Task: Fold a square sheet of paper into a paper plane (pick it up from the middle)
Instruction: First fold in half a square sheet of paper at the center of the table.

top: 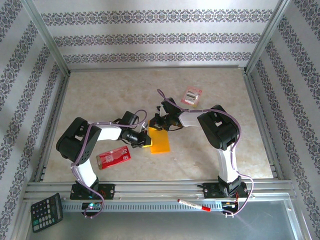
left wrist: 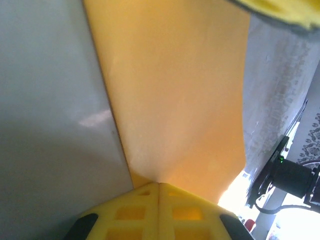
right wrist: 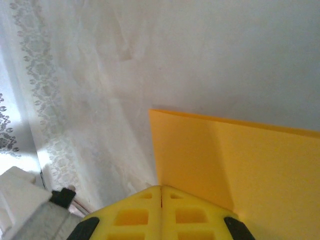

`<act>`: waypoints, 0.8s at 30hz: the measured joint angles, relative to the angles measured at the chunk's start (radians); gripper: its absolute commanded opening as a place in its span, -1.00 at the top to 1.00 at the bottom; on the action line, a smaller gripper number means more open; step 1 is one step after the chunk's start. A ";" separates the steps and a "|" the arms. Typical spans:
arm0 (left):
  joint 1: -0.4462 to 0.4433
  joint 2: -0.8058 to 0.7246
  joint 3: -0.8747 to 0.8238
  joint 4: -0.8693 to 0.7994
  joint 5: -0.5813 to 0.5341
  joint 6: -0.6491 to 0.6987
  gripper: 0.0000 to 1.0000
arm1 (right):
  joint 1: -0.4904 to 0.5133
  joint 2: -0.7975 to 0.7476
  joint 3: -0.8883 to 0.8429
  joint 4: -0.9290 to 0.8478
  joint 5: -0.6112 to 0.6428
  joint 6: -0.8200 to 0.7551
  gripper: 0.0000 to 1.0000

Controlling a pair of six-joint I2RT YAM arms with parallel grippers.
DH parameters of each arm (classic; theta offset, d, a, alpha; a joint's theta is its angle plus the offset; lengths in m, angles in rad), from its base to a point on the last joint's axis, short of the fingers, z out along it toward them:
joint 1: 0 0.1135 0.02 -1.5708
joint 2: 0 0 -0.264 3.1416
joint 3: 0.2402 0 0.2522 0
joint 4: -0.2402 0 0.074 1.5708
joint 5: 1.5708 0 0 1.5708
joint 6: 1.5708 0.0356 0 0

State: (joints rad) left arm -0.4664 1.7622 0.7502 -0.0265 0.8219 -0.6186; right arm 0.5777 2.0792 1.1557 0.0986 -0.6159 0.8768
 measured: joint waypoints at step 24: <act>-0.177 -0.082 -0.076 0.027 -0.078 -0.075 1.00 | 0.001 -0.005 -0.013 0.018 0.013 0.023 1.00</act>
State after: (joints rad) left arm -0.6434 1.6798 0.6746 0.0006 0.7437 -0.6933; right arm 0.5789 2.0743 1.1431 0.1169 -0.6033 0.9001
